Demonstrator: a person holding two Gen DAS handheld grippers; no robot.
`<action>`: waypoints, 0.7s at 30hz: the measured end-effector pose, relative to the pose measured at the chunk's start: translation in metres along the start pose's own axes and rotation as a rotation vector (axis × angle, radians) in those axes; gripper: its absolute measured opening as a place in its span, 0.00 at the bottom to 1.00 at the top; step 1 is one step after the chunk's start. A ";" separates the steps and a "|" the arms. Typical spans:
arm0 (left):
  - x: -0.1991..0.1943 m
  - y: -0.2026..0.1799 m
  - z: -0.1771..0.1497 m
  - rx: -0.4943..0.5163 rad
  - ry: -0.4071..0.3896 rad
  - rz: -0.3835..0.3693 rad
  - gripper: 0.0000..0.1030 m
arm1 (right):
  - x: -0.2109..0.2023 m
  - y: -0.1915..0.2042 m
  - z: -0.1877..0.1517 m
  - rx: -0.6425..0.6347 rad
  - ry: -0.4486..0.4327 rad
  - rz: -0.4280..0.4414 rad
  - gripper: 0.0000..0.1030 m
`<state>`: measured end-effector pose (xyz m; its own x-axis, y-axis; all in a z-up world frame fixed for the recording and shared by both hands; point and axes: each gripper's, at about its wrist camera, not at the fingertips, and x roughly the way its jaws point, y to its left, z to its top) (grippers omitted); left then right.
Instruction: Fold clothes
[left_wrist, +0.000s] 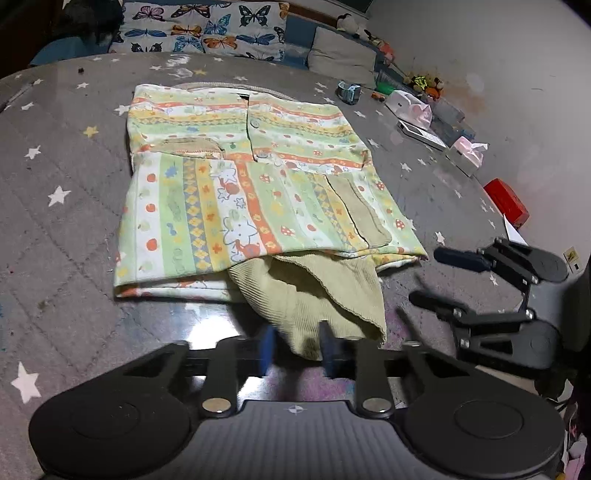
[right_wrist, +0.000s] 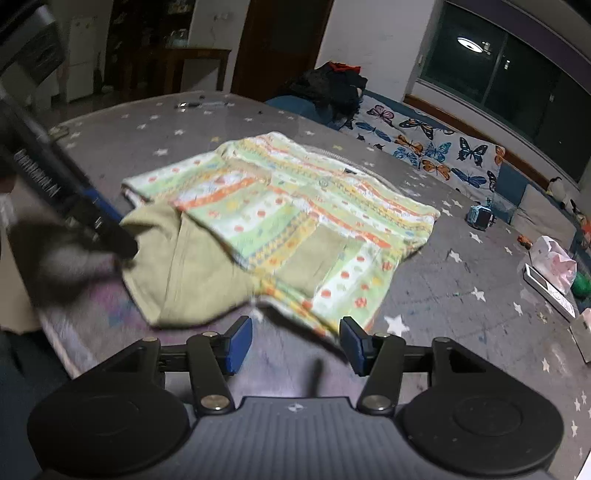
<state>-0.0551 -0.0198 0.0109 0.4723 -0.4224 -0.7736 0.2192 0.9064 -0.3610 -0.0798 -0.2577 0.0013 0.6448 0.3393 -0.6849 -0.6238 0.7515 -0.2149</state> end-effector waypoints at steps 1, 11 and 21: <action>-0.001 0.000 0.002 -0.005 -0.004 -0.013 0.11 | -0.002 0.001 -0.003 -0.012 0.004 0.000 0.52; -0.017 0.009 0.053 -0.086 -0.054 -0.164 0.08 | 0.006 0.022 -0.005 -0.145 -0.075 0.026 0.73; -0.018 0.021 0.066 -0.036 -0.056 -0.209 0.10 | 0.038 0.013 0.036 -0.039 -0.130 0.142 0.27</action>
<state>-0.0028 0.0073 0.0514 0.4665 -0.5996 -0.6502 0.2875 0.7980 -0.5296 -0.0479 -0.2143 -0.0021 0.5992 0.5127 -0.6149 -0.7275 0.6693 -0.1509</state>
